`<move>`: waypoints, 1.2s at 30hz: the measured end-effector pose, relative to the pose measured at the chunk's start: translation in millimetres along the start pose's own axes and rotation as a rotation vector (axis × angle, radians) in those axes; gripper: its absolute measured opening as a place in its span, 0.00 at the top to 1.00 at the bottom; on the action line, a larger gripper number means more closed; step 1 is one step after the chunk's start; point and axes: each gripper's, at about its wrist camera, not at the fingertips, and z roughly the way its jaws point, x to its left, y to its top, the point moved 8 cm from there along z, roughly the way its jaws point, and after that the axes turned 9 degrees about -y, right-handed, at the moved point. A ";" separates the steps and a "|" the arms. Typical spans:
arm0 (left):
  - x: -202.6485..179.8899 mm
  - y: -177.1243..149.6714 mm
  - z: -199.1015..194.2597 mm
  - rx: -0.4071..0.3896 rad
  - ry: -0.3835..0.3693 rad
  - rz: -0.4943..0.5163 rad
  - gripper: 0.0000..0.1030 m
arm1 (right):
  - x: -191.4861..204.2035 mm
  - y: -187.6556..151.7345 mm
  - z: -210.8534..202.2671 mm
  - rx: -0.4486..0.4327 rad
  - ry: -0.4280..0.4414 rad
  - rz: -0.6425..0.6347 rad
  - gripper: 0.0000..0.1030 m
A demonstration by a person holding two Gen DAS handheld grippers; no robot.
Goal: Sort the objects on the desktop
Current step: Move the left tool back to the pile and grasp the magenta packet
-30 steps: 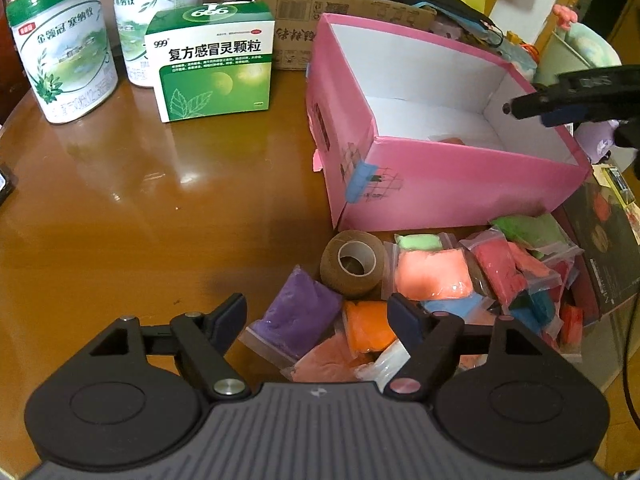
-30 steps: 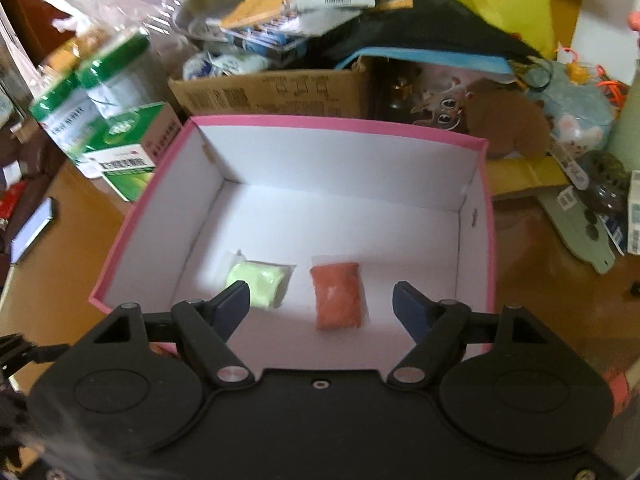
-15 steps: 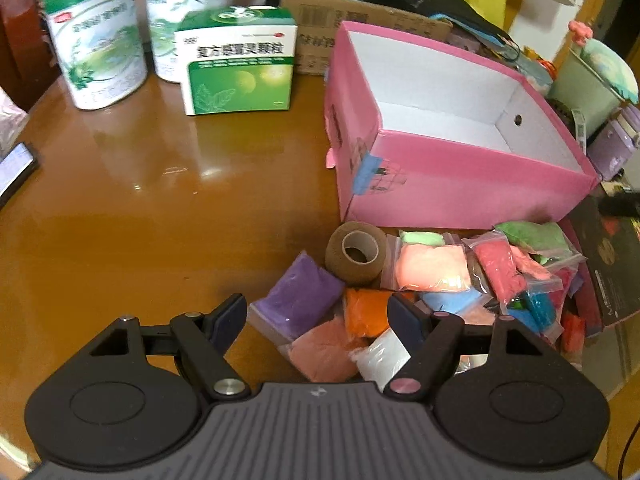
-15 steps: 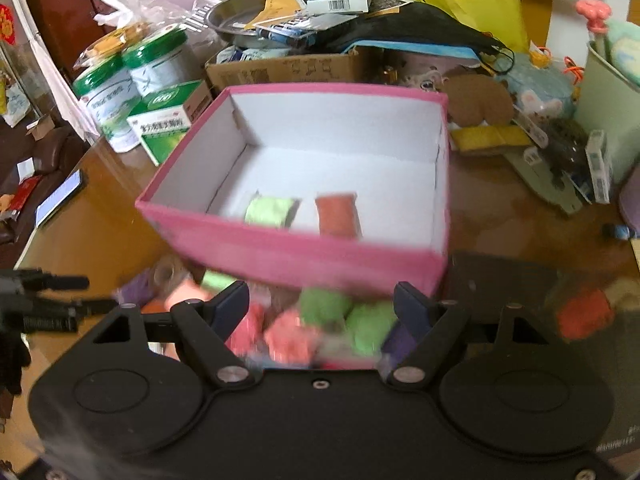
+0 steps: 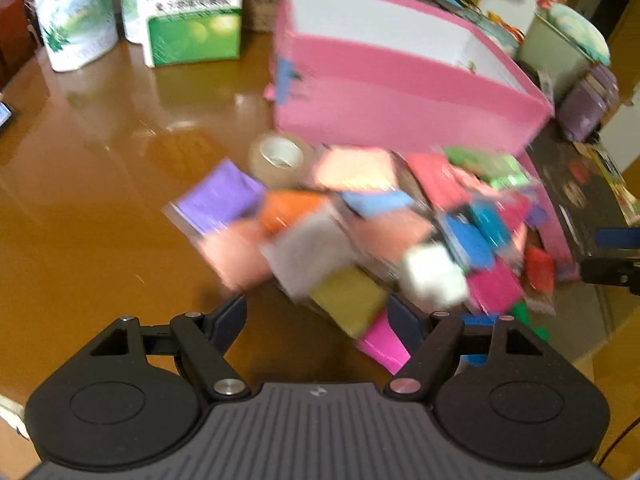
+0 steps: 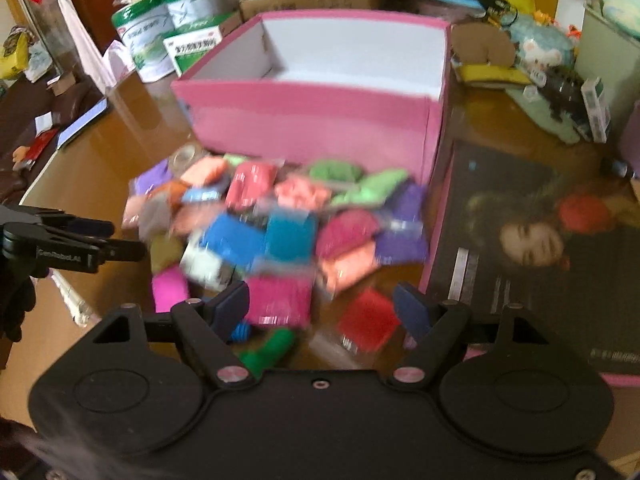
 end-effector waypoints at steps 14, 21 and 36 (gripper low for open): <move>-33.6 -24.6 22.4 -0.040 0.110 -0.151 0.34 | 10.4 -41.1 -5.1 0.034 0.069 -0.082 0.23; -34.2 -26.2 22.7 -0.024 0.128 -0.102 0.36 | 3.7 -51.9 -0.8 0.049 0.077 -0.083 0.23; -37.2 -28.2 13.5 -0.014 0.197 0.002 0.40 | -13.3 -42.1 15.4 0.037 0.049 -0.042 0.23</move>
